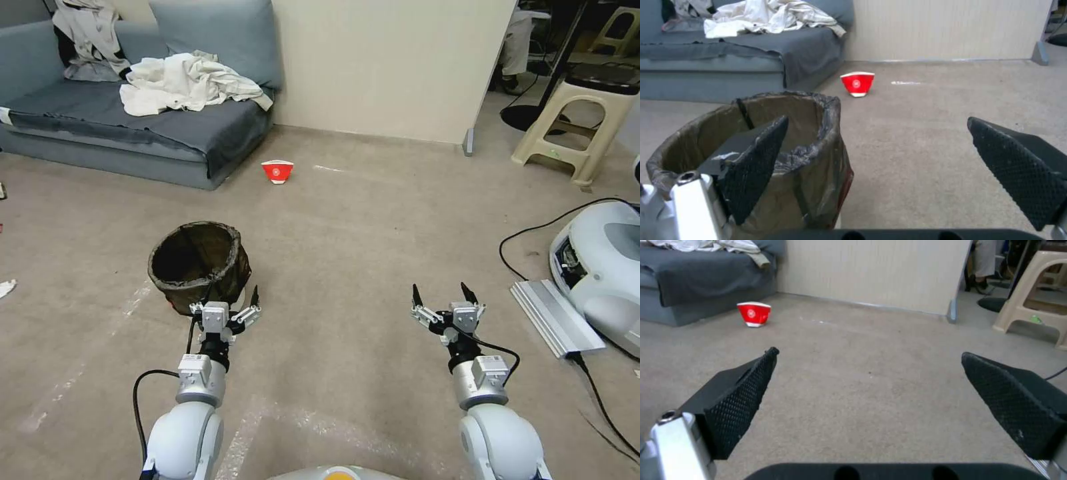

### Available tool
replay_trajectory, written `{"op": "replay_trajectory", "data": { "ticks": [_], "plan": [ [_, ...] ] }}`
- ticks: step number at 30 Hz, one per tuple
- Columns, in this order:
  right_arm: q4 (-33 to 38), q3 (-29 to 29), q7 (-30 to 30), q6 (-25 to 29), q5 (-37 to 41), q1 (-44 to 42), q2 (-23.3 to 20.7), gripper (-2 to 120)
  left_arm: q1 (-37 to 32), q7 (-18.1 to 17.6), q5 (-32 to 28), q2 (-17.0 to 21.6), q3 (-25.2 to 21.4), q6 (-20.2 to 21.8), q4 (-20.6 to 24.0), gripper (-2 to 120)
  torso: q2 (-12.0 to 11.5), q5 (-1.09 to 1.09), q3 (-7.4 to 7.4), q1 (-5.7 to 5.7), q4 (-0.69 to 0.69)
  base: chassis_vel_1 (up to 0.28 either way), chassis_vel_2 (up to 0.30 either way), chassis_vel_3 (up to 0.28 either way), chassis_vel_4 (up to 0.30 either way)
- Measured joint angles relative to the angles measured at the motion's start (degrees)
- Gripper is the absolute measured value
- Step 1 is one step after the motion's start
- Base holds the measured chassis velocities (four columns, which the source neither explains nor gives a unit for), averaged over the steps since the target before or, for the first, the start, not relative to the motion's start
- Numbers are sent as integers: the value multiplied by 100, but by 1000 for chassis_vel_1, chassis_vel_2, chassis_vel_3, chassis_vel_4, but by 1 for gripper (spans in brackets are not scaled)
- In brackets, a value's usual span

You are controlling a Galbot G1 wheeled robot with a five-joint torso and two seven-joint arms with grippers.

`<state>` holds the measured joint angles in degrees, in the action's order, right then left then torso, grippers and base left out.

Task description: Pick up the trash can from the floor.

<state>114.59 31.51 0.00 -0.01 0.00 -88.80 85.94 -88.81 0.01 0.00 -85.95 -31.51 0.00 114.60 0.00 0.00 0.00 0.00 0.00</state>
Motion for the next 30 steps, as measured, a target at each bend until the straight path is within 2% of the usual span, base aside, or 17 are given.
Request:
{"op": "replay_trajectory", "data": {
  "ticks": [25,27,30],
  "plan": [
    [21,-1,0,0,0,-13,5,100,-20,0,-6,1,-13,-4,8,100,0,0,0,0,-1,0,0,0,0],
    [99,-7,6,-8,0,-46,20,100,-88,1,-54,3,-66,-16,105,100,0,-2,0,0,0,0,0,0,0],
    [664,-93,88,-78,-23,-270,147,100,-488,0,-335,38,-421,-131,646,100,0,0,0,0,1,0,0,0,0]
  ]
}}
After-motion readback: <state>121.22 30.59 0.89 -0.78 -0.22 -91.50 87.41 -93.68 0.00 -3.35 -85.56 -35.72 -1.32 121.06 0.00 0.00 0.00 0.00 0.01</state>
